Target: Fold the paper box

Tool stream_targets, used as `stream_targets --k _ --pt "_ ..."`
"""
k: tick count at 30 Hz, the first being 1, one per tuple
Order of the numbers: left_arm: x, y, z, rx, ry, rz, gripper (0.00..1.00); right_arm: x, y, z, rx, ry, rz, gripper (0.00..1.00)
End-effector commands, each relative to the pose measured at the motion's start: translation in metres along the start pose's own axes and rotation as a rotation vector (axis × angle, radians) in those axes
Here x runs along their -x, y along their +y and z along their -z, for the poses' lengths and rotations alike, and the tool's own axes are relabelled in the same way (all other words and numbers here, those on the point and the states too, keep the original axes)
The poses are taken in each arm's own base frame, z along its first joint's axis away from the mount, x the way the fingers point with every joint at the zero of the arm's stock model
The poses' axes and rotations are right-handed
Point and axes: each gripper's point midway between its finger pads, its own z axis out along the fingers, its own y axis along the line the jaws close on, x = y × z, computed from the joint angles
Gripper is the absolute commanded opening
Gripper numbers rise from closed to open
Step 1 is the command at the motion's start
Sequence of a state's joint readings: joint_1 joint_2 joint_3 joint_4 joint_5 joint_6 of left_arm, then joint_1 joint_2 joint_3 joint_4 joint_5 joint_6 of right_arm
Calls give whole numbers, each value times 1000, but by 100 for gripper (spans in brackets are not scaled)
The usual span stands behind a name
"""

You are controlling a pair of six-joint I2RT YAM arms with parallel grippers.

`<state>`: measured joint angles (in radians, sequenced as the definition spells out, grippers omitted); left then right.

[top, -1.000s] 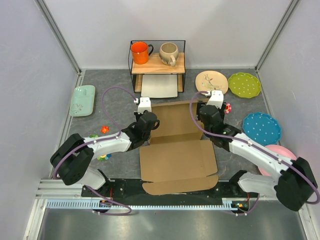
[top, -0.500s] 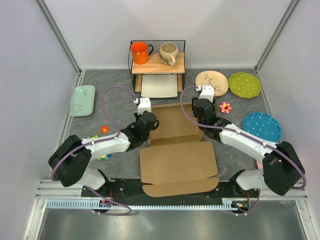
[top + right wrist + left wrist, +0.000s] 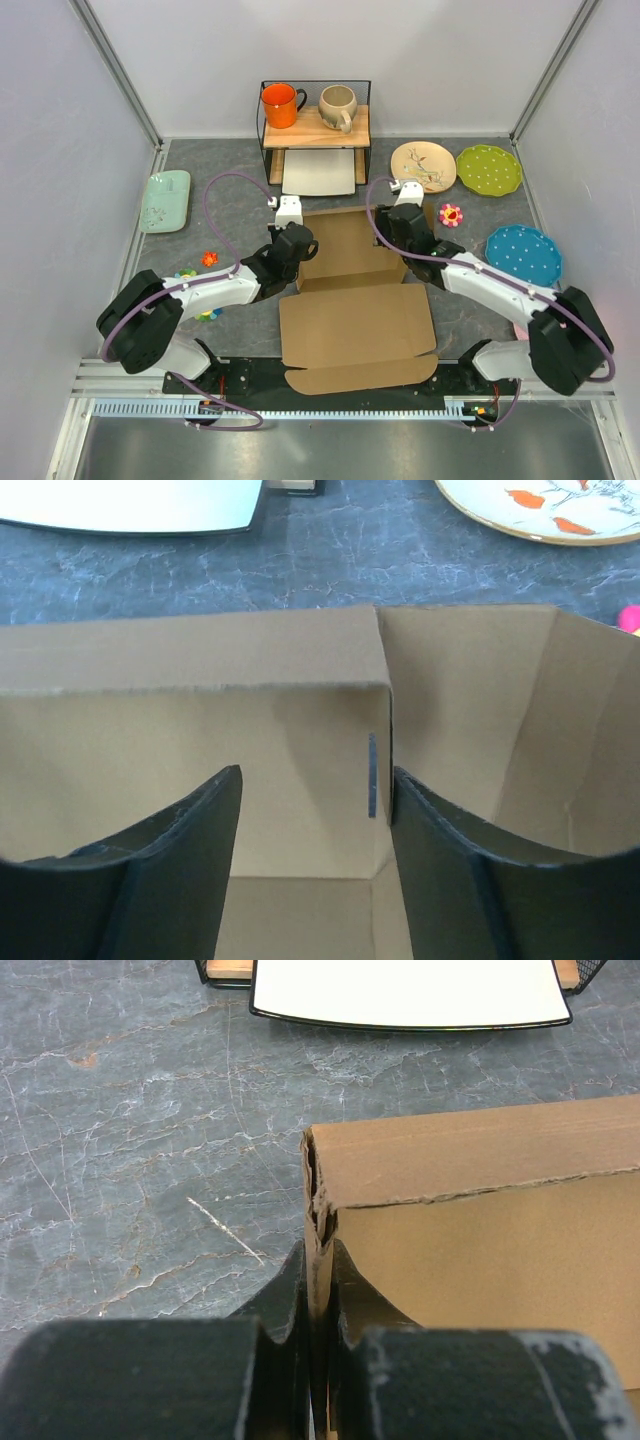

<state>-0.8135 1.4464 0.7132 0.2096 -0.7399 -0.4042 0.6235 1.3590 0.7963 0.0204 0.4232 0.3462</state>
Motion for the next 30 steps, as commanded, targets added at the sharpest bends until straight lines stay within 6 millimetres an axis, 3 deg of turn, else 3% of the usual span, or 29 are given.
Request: stream_targets --k 1,2,5,8,10,15,21,24,26,28,30 --pt "-14 15 3 49 38 -51 2 36 -7 42 22 -86 -74 73" --pt "-15 16 4 53 45 -58 2 43 -17 49 -16 -112 -77 78" --pt "-14 20 7 62 46 -62 2 56 -47 72 -136 -151 -92 80" --pt "-16 23 9 61 53 -70 2 44 -72 78 -228 -138 -96 81" --pt "-17 23 11 58 61 -74 2 26 -81 72 -249 -100 -130 80" --pt "-21 21 13 37 75 -59 2 -10 -78 48 -253 -12 -161 80" --pt "-22 23 16 26 86 -67 2 -23 -82 21 -263 33 -178 76" --pt "-20 23 18 23 81 -68 2 -30 -87 11 -261 71 -185 67" --pt "-21 24 19 22 81 -71 2 -36 -85 9 -235 85 -193 51" --pt "-21 25 18 26 79 -71 2 -30 -80 12 -198 55 -207 39" --pt "-18 23 18 18 61 -57 2 -25 -77 17 -163 31 -221 34"
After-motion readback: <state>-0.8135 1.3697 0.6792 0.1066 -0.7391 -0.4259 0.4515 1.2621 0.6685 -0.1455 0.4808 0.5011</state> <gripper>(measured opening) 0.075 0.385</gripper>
